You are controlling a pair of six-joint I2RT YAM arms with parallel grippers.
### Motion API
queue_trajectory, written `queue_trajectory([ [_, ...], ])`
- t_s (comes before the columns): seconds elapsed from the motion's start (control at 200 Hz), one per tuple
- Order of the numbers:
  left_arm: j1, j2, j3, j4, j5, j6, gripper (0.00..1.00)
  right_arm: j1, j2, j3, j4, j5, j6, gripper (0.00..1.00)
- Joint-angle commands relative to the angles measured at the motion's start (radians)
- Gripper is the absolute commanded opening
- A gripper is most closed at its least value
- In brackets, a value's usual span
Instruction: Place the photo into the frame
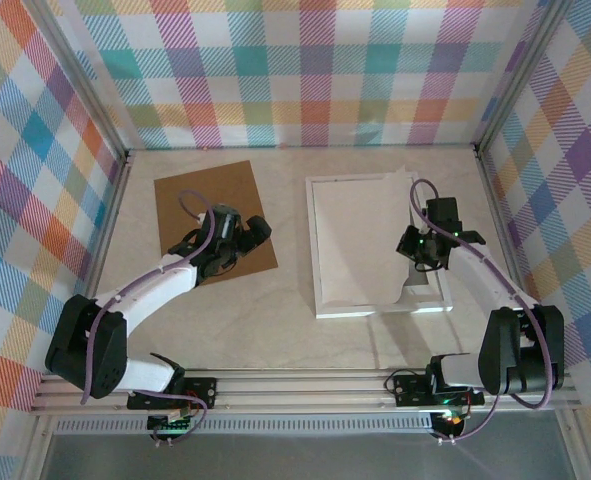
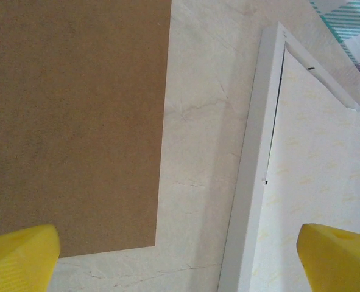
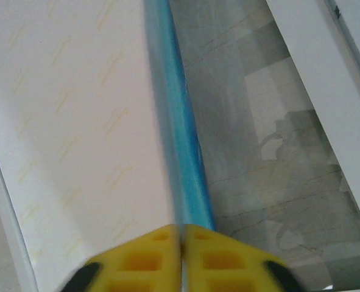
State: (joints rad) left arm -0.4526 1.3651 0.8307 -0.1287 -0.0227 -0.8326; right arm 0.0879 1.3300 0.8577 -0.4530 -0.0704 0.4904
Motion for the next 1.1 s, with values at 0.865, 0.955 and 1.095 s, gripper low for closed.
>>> queue_trajectory([
  [0.865,0.010,-0.032,0.018,-0.050,-0.057,0.027,1.00,-0.003,0.147,0.234,-0.247,0.520,-0.126,0.99],
  [0.955,0.021,-0.018,0.028,-0.057,-0.082,0.050,1.00,-0.004,0.096,0.230,-0.225,0.425,-0.122,0.99],
  [1.095,0.093,0.029,0.025,-0.041,-0.117,0.076,1.00,-0.002,0.008,0.183,-0.125,0.147,-0.090,0.99],
])
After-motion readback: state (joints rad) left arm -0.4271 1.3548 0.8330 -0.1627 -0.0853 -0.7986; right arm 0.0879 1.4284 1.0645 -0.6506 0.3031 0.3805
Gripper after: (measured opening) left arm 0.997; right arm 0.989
